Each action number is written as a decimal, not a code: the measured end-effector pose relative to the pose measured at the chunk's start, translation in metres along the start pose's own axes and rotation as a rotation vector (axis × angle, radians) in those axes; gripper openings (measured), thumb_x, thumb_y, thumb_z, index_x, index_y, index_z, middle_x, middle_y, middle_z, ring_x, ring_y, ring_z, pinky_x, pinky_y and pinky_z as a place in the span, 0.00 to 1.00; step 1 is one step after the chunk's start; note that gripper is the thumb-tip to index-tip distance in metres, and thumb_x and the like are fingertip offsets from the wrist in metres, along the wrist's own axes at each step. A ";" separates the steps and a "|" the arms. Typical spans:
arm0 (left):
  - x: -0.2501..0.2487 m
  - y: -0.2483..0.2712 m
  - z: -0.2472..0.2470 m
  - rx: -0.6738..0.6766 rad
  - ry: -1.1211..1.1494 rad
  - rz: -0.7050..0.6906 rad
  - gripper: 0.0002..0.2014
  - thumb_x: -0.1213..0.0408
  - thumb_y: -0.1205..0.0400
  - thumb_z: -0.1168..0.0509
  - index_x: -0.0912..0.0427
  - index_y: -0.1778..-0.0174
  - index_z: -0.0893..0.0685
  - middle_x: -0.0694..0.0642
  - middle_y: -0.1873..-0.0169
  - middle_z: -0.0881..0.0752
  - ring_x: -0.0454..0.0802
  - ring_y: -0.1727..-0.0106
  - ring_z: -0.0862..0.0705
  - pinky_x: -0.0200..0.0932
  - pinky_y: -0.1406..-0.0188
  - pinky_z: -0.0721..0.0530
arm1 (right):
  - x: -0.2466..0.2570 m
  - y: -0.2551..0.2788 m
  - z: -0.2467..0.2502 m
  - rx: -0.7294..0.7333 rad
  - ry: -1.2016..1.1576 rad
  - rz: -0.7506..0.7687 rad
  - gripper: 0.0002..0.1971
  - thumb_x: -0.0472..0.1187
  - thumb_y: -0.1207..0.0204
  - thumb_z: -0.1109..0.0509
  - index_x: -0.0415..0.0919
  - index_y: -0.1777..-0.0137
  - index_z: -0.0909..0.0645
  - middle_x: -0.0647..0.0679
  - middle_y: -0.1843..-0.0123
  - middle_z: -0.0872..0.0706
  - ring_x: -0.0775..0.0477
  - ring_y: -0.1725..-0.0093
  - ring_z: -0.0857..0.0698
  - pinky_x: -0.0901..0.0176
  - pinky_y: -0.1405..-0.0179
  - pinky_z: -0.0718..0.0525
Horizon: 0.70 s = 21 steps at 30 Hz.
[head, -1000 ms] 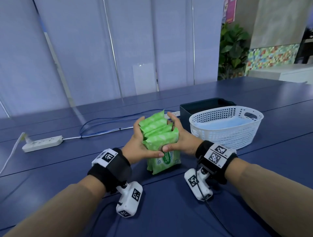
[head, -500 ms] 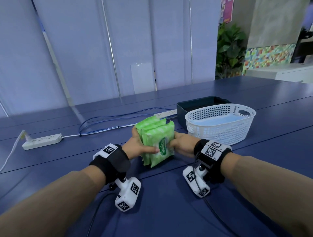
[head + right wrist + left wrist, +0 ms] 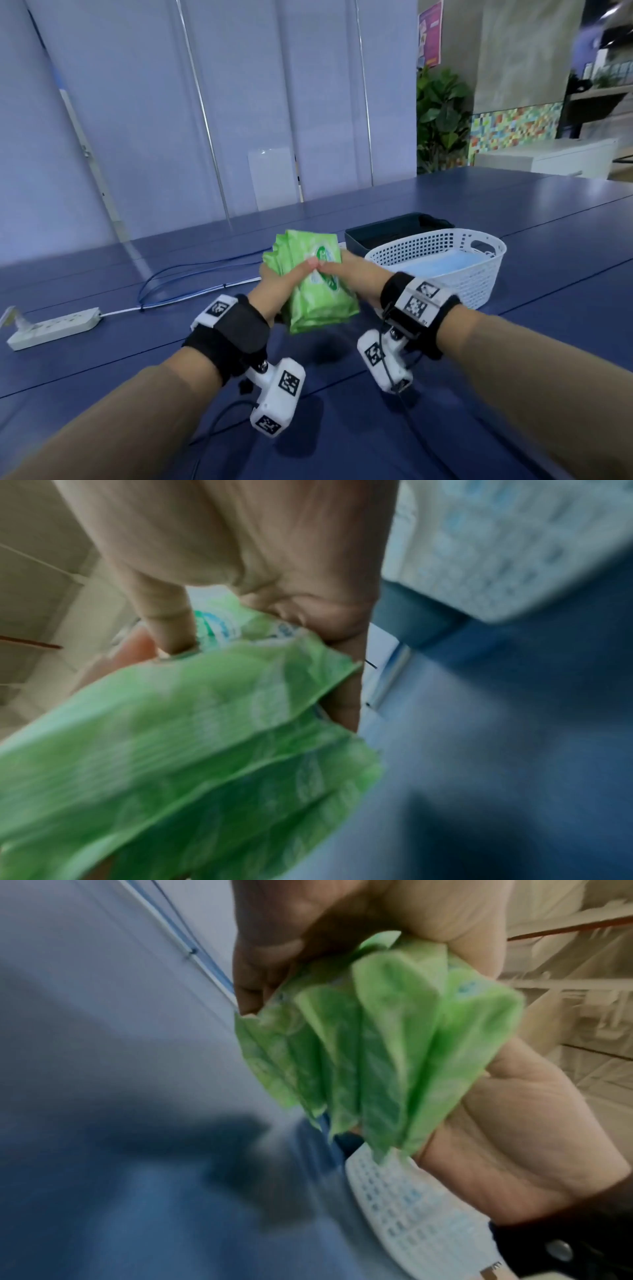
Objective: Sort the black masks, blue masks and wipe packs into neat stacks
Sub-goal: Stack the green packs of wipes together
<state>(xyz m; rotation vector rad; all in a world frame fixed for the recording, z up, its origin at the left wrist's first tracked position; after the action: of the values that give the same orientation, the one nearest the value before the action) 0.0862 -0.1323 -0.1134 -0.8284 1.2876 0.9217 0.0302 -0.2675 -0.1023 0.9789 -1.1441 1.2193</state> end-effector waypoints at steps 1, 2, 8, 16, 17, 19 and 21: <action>-0.013 -0.001 -0.008 0.037 -0.005 -0.004 0.55 0.30 0.46 0.24 0.54 0.26 0.31 0.55 0.41 0.13 0.56 0.45 0.12 0.60 0.50 0.13 | 0.012 -0.001 0.014 -0.012 0.085 0.006 0.29 0.60 0.31 0.28 0.42 0.36 0.21 0.36 0.42 0.13 0.33 0.43 0.13 0.34 0.39 0.19; -0.028 -0.001 -0.017 0.082 0.008 -0.010 0.48 0.31 0.40 0.26 0.53 0.28 0.28 0.55 0.42 0.12 0.56 0.46 0.11 0.58 0.53 0.12 | 0.025 0.001 0.028 -0.012 0.112 0.011 0.29 0.60 0.30 0.28 0.39 0.37 0.20 0.34 0.42 0.13 0.32 0.42 0.14 0.33 0.39 0.19; -0.104 -0.026 -0.093 0.363 0.171 0.014 0.30 0.37 0.21 0.42 0.54 0.30 0.22 0.57 0.41 0.13 0.54 0.48 0.11 0.51 0.61 0.11 | 0.076 0.012 0.134 -0.114 -0.159 -0.069 0.24 0.51 0.22 0.34 0.32 0.35 0.21 0.36 0.41 0.14 0.39 0.48 0.13 0.48 0.48 0.13; -0.072 -0.051 -0.163 0.389 0.147 0.217 0.31 0.42 0.23 0.34 0.60 0.30 0.23 0.62 0.42 0.14 0.60 0.46 0.12 0.57 0.56 0.12 | 0.025 0.017 0.195 -0.232 -0.194 -0.263 0.24 0.52 0.23 0.33 0.31 0.39 0.18 0.36 0.47 0.11 0.42 0.55 0.10 0.52 0.61 0.11; -0.068 -0.055 -0.164 0.367 0.154 0.207 0.36 0.43 0.26 0.29 0.59 0.27 0.27 0.63 0.40 0.14 0.62 0.45 0.13 0.62 0.54 0.13 | 0.019 0.016 0.198 -0.217 -0.231 -0.268 0.23 0.52 0.22 0.34 0.32 0.40 0.18 0.37 0.48 0.10 0.42 0.55 0.09 0.52 0.61 0.11; -0.064 -0.062 -0.164 0.350 0.156 0.182 0.44 0.45 0.34 0.24 0.57 0.25 0.33 0.63 0.40 0.15 0.63 0.47 0.12 0.64 0.57 0.13 | 0.011 0.016 0.202 -0.179 -0.283 -0.274 0.27 0.54 0.23 0.31 0.32 0.35 0.20 0.35 0.40 0.13 0.39 0.45 0.12 0.47 0.48 0.13; -0.064 -0.063 -0.162 0.353 0.100 0.124 0.42 0.47 0.33 0.24 0.58 0.26 0.32 0.63 0.43 0.14 0.59 0.57 0.11 0.55 0.64 0.13 | 0.005 0.016 0.205 -0.106 -0.325 -0.278 0.33 0.55 0.28 0.26 0.33 0.29 0.25 0.36 0.32 0.18 0.38 0.35 0.17 0.42 0.33 0.21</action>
<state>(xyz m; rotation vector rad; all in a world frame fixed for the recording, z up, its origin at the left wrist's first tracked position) 0.0736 -0.3115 -0.0677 -0.5277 1.5482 0.7266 -0.0097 -0.4648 -0.0616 1.2385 -1.2594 0.7874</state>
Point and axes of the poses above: each hand's wrist, its own y-axis away from the middle knuckle, its own z-axis out of the back of the hand, x = y × z, the point moved 4 cm from there along -y, towards the middle knuckle
